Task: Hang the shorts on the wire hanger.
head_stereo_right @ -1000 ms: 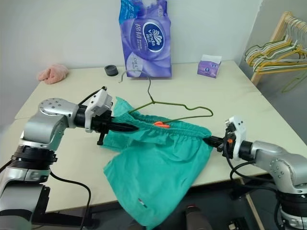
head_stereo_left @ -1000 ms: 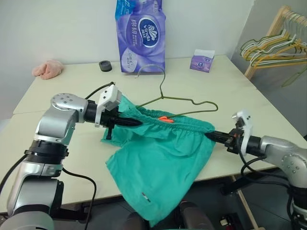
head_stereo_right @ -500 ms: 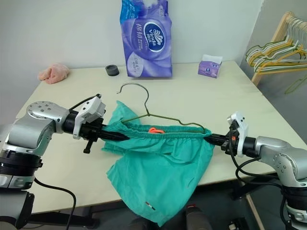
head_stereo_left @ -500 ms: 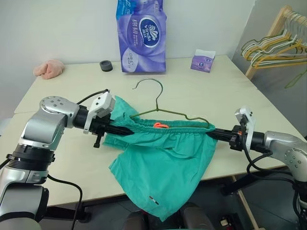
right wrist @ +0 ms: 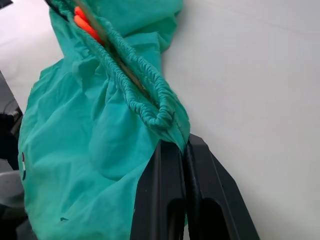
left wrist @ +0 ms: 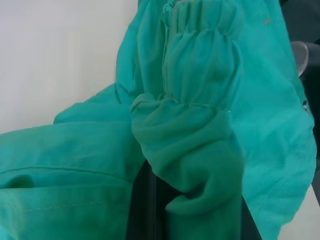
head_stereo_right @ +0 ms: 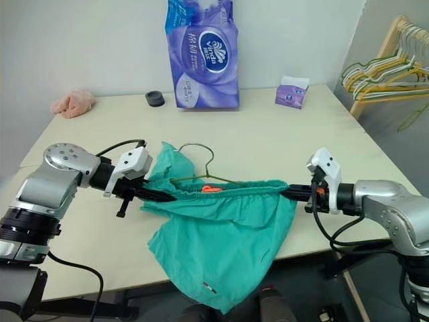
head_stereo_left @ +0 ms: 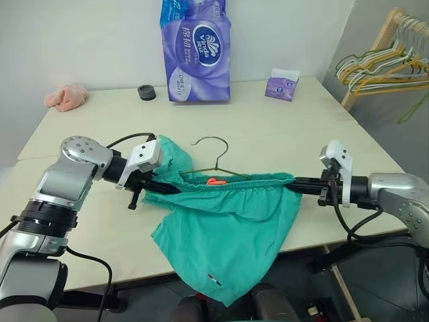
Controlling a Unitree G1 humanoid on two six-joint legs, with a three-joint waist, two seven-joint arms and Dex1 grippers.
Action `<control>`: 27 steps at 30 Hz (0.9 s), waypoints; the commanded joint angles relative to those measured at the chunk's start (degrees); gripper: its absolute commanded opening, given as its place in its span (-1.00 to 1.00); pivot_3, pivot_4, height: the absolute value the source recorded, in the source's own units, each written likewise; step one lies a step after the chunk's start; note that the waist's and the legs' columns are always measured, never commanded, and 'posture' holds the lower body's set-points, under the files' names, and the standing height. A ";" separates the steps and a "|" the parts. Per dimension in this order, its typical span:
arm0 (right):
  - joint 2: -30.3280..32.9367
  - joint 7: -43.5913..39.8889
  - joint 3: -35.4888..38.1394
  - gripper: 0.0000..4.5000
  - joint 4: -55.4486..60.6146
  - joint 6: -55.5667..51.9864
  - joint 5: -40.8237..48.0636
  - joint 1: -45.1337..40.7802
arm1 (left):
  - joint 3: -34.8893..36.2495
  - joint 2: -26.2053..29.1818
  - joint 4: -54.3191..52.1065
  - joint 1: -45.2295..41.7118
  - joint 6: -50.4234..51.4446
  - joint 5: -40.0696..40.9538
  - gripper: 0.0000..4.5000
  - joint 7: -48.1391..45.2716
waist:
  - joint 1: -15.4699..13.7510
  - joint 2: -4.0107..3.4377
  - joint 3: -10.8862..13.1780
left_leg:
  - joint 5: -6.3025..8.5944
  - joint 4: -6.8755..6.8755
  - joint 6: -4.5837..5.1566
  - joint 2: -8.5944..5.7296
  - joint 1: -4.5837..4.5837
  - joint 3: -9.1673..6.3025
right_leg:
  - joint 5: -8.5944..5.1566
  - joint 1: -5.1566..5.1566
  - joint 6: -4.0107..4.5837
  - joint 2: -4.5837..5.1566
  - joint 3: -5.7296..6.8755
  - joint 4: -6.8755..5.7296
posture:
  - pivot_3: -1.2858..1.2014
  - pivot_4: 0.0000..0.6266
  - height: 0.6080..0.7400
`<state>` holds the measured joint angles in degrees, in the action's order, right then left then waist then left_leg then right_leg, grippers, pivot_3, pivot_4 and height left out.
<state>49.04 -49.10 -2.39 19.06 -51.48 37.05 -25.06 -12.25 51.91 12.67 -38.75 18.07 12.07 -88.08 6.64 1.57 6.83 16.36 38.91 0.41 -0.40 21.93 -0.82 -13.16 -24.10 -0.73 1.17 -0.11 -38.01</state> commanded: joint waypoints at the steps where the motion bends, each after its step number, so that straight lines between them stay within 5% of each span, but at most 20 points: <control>1: -0.66 -1.27 -2.99 -0.98 -0.40 3.59 -3.92 -5.02 | -0.87 -1.34 0.20 -1.66 -1.24 -1.93 -1.00 1.01 | -0.02 0.00 0.00 | 0.00 0.01 0.00 0.00 0.00 0.00 | 0.00 0.00 0.00 0.00 0.00 0.00 | -0.15 -0.73 1.00; 6: -0.32 -2.92 -4.95 -0.89 2.67 4.24 -5.54 -8.04 | -1.28 -3.17 -0.04 -1.21 -2.09 -3.01 -1.00 2.10 | -0.03 -0.01 0.01 | 0.00 0.01 0.00 0.00 0.05 -0.01 | 0.01 -0.03 0.01 0.02 0.00 0.01 | -0.15 -0.73 1.00; 15: 5.17 -2.84 -4.49 0.32 9.18 3.47 -8.74 -2.57 | -0.84 -4.35 -1.16 0.26 -2.16 -3.10 -1.00 3.47 | -0.04 -0.01 0.01 | 0.01 0.01 0.00 0.00 0.04 -0.01 | 0.01 -0.03 0.01 0.05 0.00 0.01 | -0.15 -0.71 1.00; 27: 1.80 -5.04 -13.71 0.32 0.59 7.00 -16.77 -6.12 | -2.13 -5.06 -0.45 0.00 -3.90 -4.25 -1.00 3.19 | 0.66 -0.02 0.01 | 0.01 0.00 0.00 0.00 0.02 0.01 | 0.01 -0.03 0.01 0.03 -0.02 0.01 | -0.16 -0.73 1.00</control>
<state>50.79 -52.79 -15.91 20.04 -46.28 21.46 -29.31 -14.44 46.87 13.09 -37.64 14.86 7.84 -84.61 7.30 1.55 6.84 16.37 38.91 0.42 -0.40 21.95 -0.83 -13.16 -24.14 -0.72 1.20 -0.12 -38.00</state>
